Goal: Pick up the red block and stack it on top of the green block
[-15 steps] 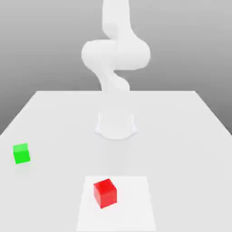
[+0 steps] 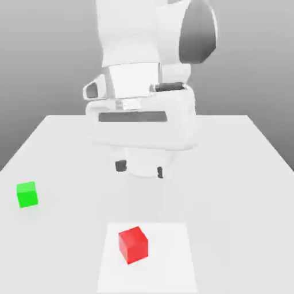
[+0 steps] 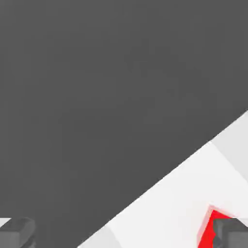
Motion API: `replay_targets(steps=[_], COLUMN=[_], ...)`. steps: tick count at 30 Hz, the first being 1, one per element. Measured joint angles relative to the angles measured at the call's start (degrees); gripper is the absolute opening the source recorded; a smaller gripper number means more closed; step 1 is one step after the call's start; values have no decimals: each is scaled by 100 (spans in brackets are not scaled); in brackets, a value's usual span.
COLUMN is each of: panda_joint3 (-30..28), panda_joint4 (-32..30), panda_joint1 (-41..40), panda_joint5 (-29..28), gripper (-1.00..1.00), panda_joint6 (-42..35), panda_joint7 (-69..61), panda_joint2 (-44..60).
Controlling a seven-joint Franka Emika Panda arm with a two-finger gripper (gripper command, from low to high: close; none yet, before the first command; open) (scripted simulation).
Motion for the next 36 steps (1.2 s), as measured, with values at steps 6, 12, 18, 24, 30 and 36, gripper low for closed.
replay_targets(steps=[6,12,18,24,30,36], panda_joint3=[-120,-257,-263,-226,-400,-723], panda_joint4=[-547,-439,-425,-514,-622,-643], panda_joint1=[-130,-23,-17,-42,-412,-1132], panda_joint5=[-941,-1155,-1167,-1128,-950,-881], gripper=[0,0,-100,-100,-100,-100], panda_joint6=[757,1703,1816,1248,673,536], panda_joint7=[1977,2235,2252,2214,2395,3002], panda_joint2=[1150,2281,2395,1728,1070,920])
